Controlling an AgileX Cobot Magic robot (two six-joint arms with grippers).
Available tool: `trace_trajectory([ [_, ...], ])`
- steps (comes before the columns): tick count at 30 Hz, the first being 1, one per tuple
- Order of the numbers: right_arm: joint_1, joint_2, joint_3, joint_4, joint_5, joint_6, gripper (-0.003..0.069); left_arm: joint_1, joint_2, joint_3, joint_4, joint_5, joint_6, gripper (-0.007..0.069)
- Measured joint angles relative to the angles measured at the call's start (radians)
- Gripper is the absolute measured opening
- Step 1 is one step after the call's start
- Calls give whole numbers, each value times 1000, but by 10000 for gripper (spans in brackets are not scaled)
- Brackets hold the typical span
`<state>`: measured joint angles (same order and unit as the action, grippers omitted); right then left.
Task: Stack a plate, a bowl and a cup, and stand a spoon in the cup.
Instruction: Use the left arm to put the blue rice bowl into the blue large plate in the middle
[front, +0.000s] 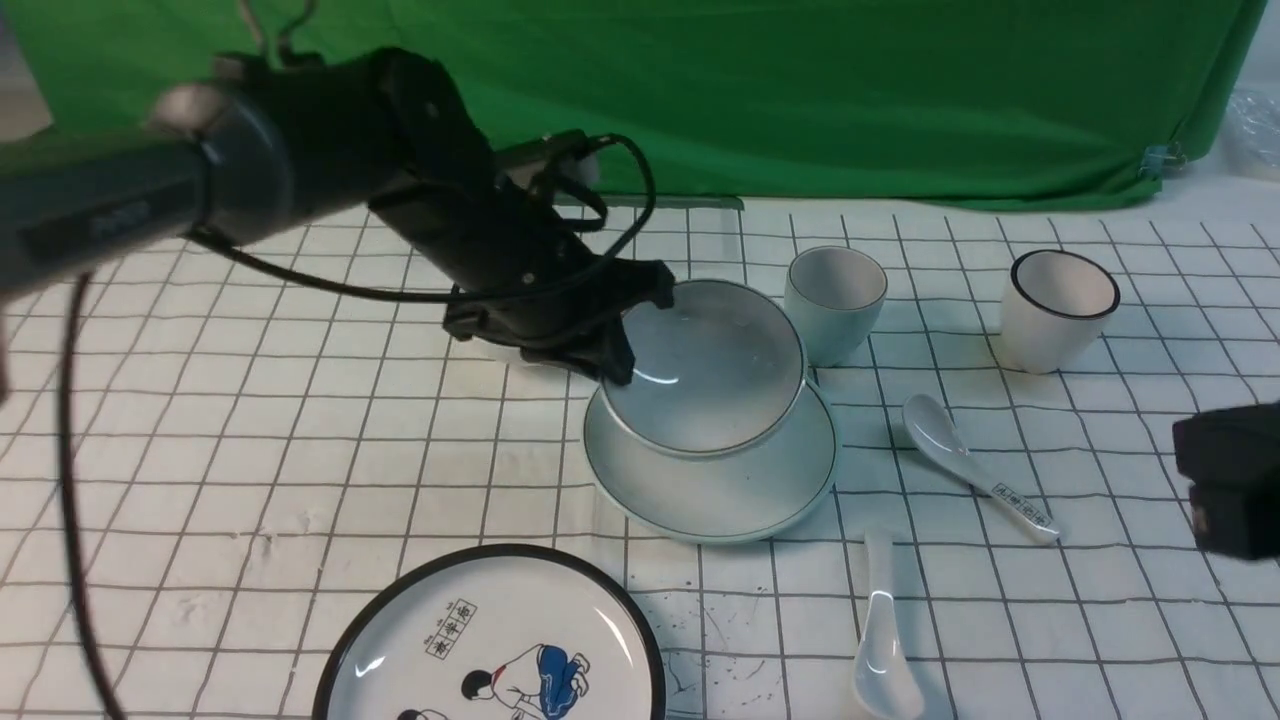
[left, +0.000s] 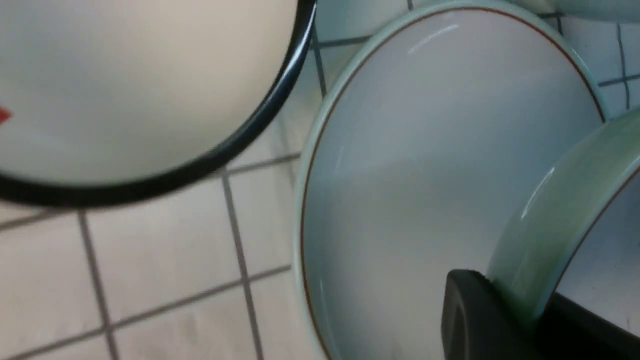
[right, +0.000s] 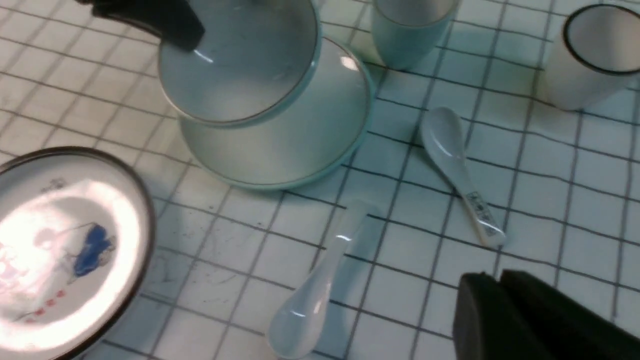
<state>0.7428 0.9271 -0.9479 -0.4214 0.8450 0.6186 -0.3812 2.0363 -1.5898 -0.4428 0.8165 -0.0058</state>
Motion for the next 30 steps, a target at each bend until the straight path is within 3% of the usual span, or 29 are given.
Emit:
trace_trajectory([
  [4,-97,124,-95,-1,81,-55,71,-6,99,-85,7,14,-28,36],
  [7,-177,195,-134,66,54,-165,71,-6,136,-119,10,41,-29,36],
  [11,-295,283,-171,259,-48,-330,71,-8,146,-126,13,58,-30,36],
  [12,-295,288,-174,259,-53,-337,71,-8,146,-127,13,58,-30,36],
  [15,-401,386,-243,438,-108,-473,71,-8,151,-129,16,57,-31,46],
  [17,-485,494,-331,584,-123,-598,79,-8,152,-129,17,58,-33,77],
  [20,-525,585,-400,658,-130,-663,107,-8,152,-130,17,62,-34,123],
  [22,-543,711,-490,687,-142,-699,187,-8,152,-131,16,87,-35,210],
  [23,-543,720,-496,687,-143,-699,195,-8,152,-131,16,87,-35,216],
  [26,-543,866,-595,700,-164,-718,328,-8,150,-149,15,120,-39,307],
  [30,-543,1053,-743,705,-182,-721,446,1,102,-188,52,219,-11,337],
])
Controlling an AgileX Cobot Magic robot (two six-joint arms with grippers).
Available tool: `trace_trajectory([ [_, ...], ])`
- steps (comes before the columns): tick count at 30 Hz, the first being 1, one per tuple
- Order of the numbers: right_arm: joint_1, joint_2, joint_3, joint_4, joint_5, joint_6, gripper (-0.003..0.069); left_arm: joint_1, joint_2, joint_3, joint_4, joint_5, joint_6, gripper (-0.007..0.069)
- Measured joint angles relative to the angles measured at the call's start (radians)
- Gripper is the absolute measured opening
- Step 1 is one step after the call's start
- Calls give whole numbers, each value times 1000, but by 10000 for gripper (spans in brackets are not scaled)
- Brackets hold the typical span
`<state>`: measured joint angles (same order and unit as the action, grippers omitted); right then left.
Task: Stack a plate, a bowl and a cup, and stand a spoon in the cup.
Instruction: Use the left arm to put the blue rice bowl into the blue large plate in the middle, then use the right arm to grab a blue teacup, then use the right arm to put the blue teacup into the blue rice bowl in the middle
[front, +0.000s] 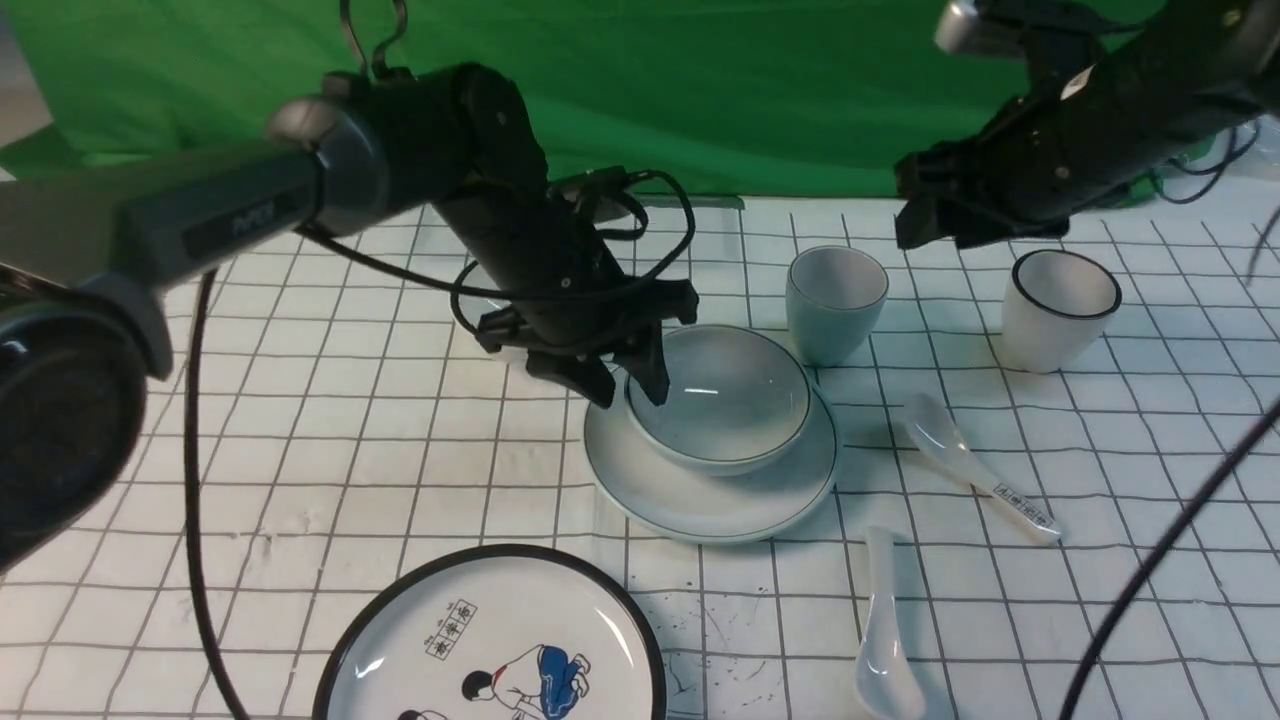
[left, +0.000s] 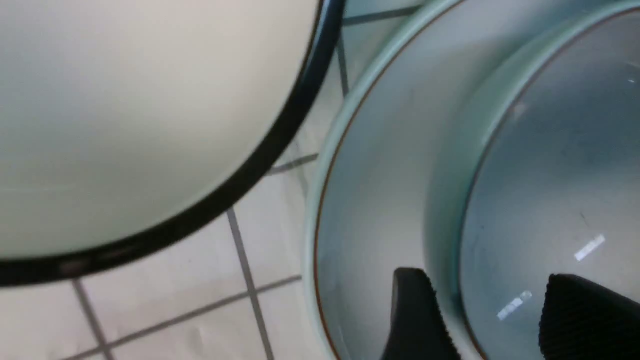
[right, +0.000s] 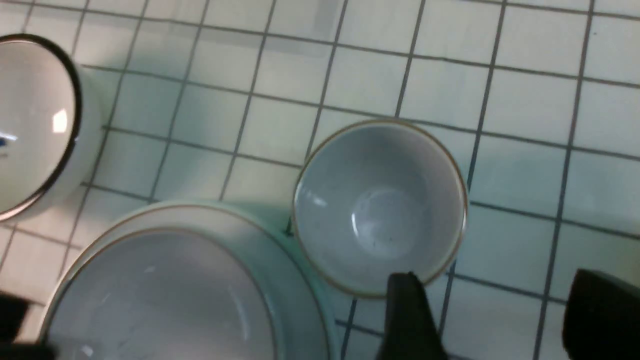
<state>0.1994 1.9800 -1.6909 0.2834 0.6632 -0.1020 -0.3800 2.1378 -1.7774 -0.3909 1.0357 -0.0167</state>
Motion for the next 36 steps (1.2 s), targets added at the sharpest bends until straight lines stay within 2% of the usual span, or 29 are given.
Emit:
trace_trajectory([
  [2,0,48,-38,0,0,1,455,1,-20,-8,13,28,17,323],
  [6,3,193,-158,29,1,1,464,1,-141,-14,58,108,44,152],
  [9,4,235,-196,33,17,6,458,1,-199,-12,88,134,44,63],
  [11,5,273,-218,34,32,10,393,1,-284,8,121,136,46,13],
  [13,5,282,-219,33,34,10,310,1,-335,24,130,133,46,5],
  [16,5,284,-231,18,59,4,108,1,-422,54,131,129,46,1],
  [22,5,218,-294,-51,205,-20,88,1,-558,136,133,125,50,1],
  [23,5,156,-306,-66,289,-22,88,1,-627,193,133,94,60,1],
  [27,22,71,-308,-73,366,-22,88,1,-725,296,118,17,66,1],
  [31,83,31,-285,-75,385,-47,88,1,-842,461,114,-58,67,1],
  [33,158,58,-252,-84,369,-72,88,1,-917,587,98,-126,67,1],
  [36,212,107,-242,-115,337,-70,88,1,-967,685,76,-186,66,1],
])
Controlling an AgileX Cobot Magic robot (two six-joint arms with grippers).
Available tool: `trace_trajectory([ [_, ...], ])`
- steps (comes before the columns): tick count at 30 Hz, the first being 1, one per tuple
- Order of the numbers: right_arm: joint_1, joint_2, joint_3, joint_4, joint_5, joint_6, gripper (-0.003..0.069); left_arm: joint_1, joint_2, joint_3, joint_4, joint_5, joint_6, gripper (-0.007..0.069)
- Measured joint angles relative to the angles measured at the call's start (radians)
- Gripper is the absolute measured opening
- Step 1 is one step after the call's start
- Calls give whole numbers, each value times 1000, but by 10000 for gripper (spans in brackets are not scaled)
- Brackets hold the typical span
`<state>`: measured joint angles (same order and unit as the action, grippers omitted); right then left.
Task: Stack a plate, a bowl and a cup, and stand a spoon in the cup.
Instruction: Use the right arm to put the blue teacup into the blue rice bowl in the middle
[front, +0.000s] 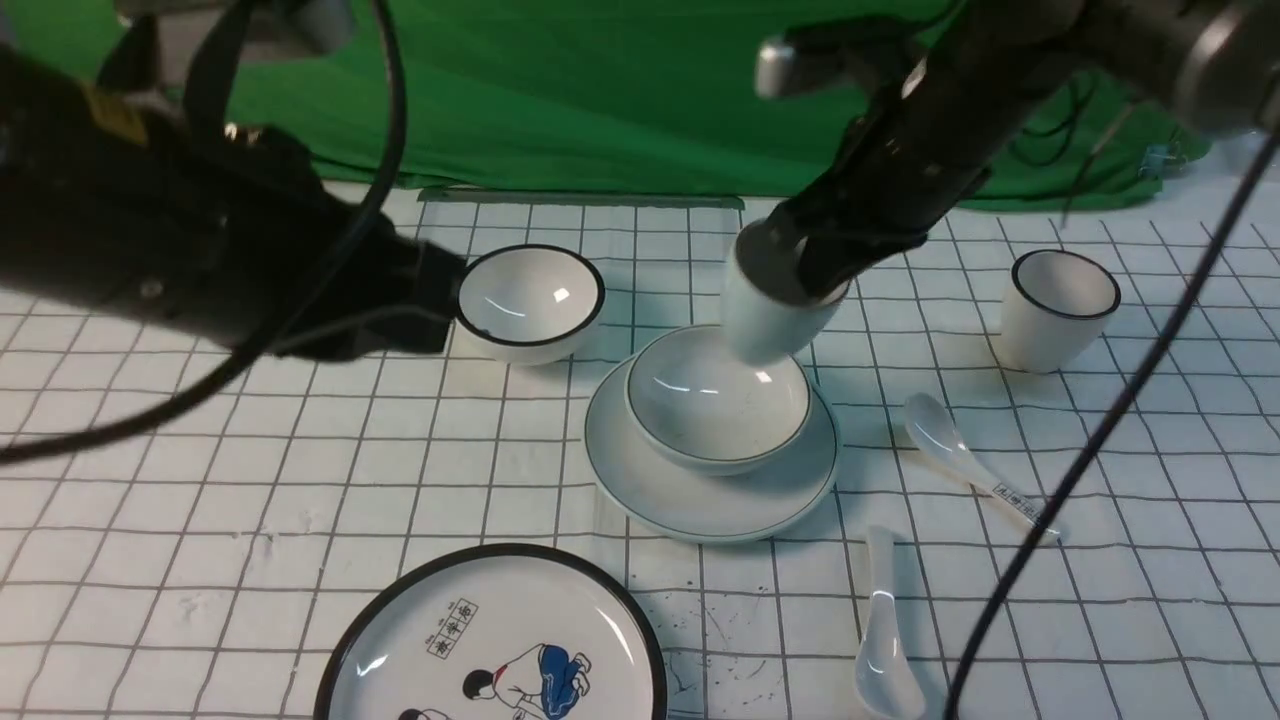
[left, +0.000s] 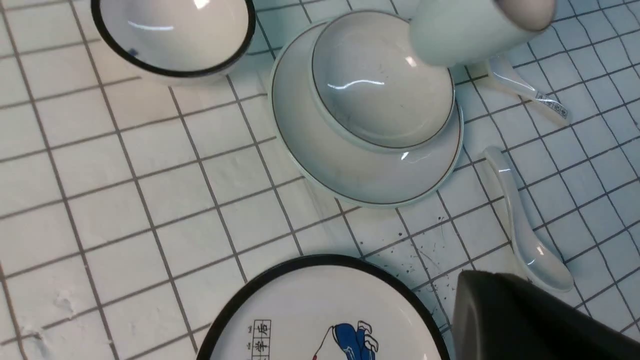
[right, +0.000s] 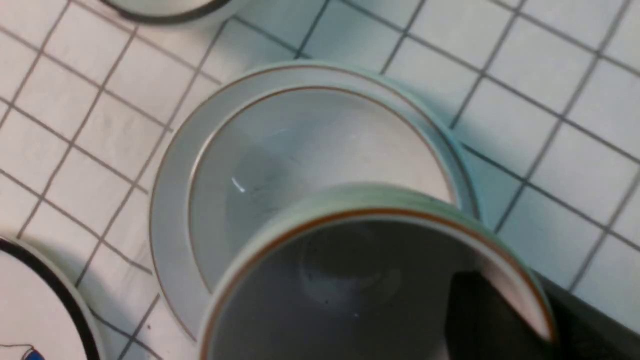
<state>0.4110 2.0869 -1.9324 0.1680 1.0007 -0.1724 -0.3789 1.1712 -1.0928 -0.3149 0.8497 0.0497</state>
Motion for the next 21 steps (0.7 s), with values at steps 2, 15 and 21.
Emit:
trace_trajectory([
  [2,32,44,2,-18,-24,7,88,0,-35,57,-12,-35,0,1],
  [15,42,125,-4,-35,-46,75,364,0,-78,99,-18,-65,-1,1],
  [21,34,60,-105,-135,163,84,469,0,-78,100,-18,-98,-1,1],
])
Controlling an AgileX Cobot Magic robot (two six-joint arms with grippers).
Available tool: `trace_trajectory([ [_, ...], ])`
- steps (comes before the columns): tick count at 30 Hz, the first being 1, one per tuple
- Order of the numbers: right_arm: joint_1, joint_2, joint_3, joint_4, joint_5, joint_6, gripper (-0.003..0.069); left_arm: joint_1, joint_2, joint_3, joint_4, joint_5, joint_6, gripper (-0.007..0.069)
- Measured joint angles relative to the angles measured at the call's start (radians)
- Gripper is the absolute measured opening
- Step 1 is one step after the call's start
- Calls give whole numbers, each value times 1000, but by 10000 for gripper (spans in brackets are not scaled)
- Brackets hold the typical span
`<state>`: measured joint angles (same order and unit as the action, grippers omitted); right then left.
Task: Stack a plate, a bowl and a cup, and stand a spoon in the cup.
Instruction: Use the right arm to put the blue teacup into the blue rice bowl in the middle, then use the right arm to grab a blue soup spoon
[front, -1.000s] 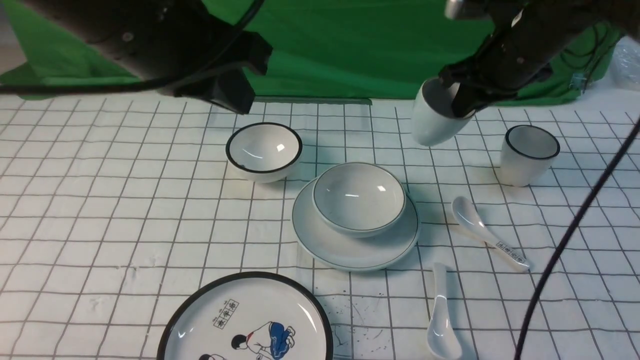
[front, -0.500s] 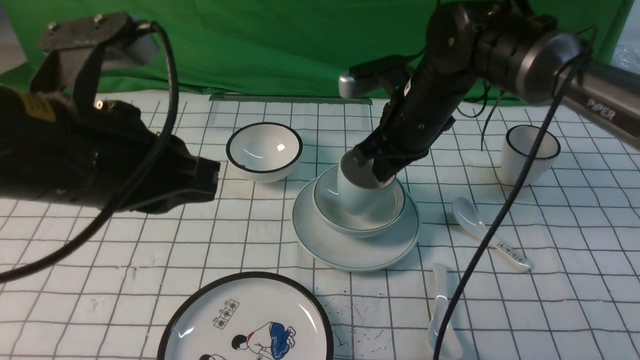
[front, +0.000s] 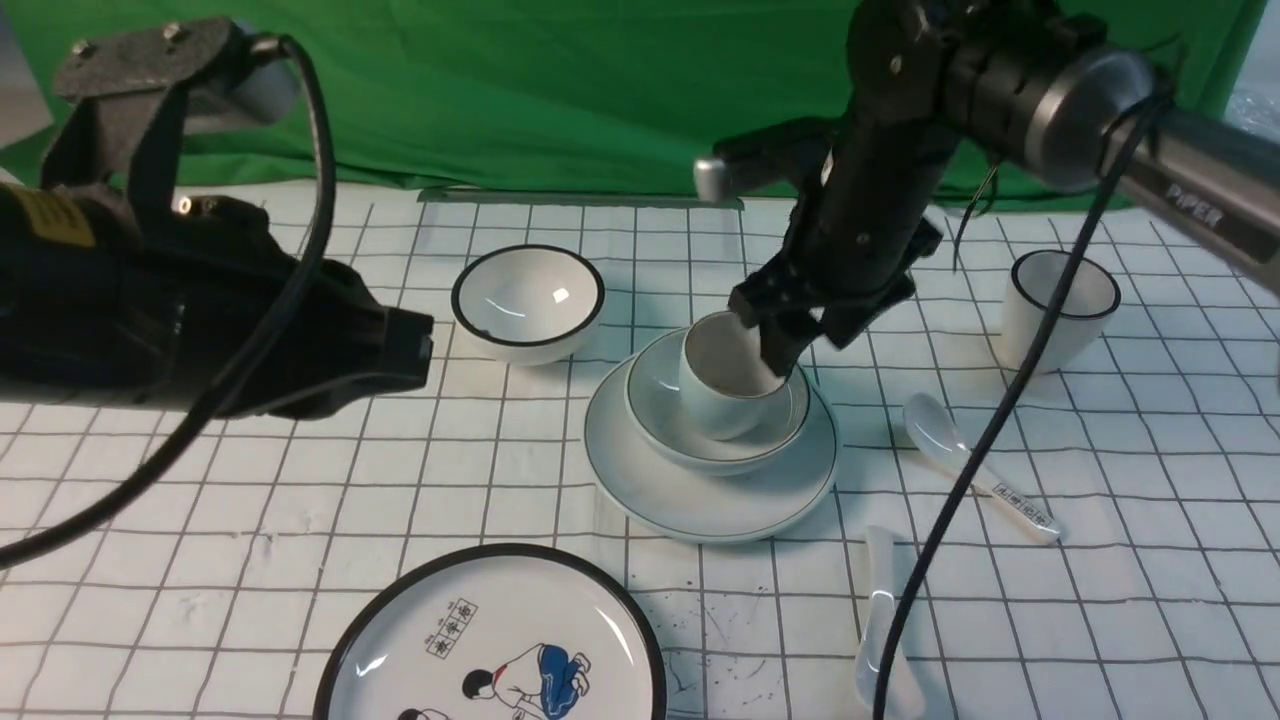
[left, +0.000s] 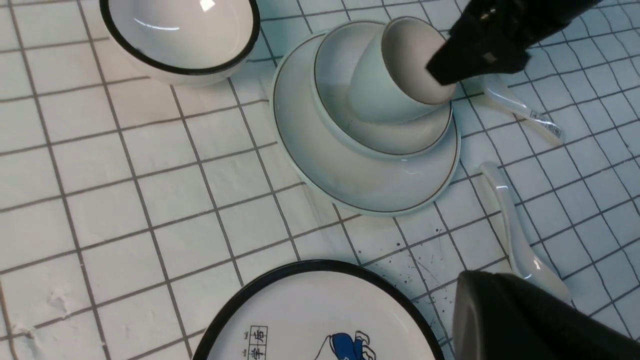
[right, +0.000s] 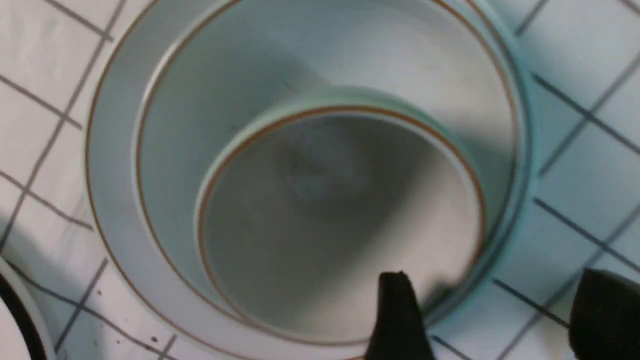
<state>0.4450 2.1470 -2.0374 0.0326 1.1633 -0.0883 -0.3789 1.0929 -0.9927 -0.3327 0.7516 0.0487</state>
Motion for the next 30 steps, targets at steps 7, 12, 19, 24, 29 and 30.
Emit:
trace_trajectory([
  [7,-60,-271,120,-55,2,88,402,0,0,0,2,-14,2,1],
  [12,-69,-380,441,-33,-27,143,484,0,0,0,8,-14,4,1],
  [19,-21,-320,738,51,-288,157,561,0,0,7,10,-14,5,1],
  [24,-11,-223,785,66,-370,178,563,0,0,22,10,-15,5,1],
  [29,-12,-199,784,49,-383,176,379,0,0,22,18,-14,5,1],
  [30,-12,-199,782,49,-385,174,315,0,0,22,18,-14,6,1],
])
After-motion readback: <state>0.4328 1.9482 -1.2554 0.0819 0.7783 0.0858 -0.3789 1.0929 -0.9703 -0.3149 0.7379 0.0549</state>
